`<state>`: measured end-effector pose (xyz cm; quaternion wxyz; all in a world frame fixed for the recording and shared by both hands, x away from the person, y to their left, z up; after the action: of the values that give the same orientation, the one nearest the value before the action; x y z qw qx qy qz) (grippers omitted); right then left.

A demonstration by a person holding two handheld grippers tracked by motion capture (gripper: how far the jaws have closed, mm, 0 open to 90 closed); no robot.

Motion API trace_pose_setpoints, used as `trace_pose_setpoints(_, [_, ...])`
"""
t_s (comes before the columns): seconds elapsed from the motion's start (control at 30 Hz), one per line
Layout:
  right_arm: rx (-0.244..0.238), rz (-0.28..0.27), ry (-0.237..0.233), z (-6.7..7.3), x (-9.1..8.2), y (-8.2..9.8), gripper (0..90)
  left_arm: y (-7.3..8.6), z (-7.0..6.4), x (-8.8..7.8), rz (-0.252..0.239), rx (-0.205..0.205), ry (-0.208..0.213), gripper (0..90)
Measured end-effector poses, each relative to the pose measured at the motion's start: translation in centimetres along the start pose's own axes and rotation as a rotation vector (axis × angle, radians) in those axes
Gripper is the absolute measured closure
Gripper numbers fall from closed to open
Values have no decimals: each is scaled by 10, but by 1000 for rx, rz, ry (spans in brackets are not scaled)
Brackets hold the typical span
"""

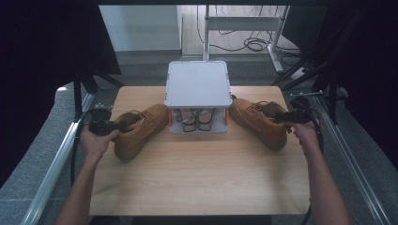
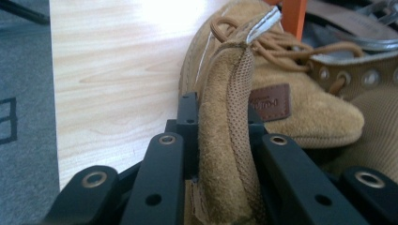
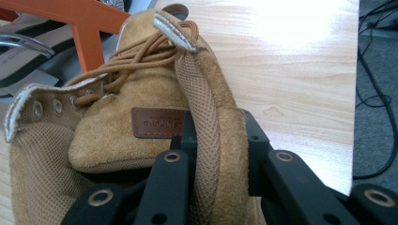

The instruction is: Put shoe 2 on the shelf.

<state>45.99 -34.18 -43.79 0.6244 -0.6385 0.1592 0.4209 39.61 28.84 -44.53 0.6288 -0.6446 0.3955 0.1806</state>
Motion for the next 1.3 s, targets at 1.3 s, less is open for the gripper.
trace_pose_setpoints(1.3, [36, -248, 66, 8, -79, 1, 769, -41, 12, -79, -145, 15, -17, 781])
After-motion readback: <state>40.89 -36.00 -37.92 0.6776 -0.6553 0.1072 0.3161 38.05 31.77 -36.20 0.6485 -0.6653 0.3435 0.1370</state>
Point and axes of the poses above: each handheld gripper's, and its own axes: x roughly forward along the jaws, y roughly out of its underside, z roughly to its left, the point moved 2 cm from there along x, roughly forward along the jaws, and after that the axes turned 2 degrees about -x, right-handed, at the moved point
